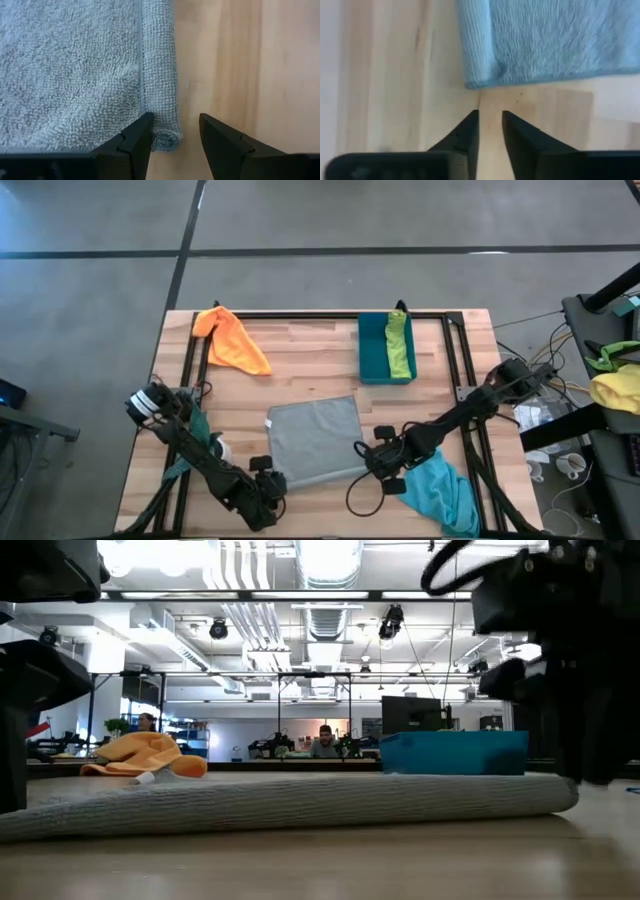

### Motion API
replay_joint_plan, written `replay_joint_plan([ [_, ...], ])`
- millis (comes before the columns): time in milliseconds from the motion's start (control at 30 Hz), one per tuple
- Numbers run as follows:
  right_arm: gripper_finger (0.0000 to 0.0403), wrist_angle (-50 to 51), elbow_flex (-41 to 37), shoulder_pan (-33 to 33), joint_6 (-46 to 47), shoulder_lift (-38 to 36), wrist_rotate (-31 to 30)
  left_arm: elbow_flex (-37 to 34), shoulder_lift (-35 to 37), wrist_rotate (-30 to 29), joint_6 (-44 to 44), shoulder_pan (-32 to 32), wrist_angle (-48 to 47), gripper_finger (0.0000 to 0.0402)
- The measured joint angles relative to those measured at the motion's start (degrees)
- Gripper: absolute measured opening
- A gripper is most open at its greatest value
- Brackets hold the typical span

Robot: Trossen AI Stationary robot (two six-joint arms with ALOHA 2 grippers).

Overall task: Roll microfiber towels into tight, uniform cylinder then place into a basket
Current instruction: Roll the gray towel

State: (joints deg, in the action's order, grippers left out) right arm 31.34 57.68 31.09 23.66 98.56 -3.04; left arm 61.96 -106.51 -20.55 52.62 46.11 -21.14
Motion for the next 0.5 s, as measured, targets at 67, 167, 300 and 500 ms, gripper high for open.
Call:
replay_joint_plan([
  [67, 0.0105, 1.44, 2.08, 1.13, -2.56, -0.82, -1.61, 0.02, -0.08, 0.24, -1.64, -0.01, 1.36, 0.0148],
  [167, 0.0122, -5.30, 3.38, 2.93, -6.88, -0.43, -5.15, 0.10, -0.16, 0.50, -4.92, -0.29, 2.55, 0.0148],
  [300, 0.0119, -8.84, 2.56, 3.02, -5.82, 3.37, -8.59, 0.04, -0.16, 0.68, -5.38, -0.64, 2.61, 0.0148],
  [500, 0.0090, -9.15, 2.48, 3.61, -6.01, 8.36, -5.63, 0.01, -0.27, 0.80, -5.31, -0.77, 2.66, 0.0148],
])
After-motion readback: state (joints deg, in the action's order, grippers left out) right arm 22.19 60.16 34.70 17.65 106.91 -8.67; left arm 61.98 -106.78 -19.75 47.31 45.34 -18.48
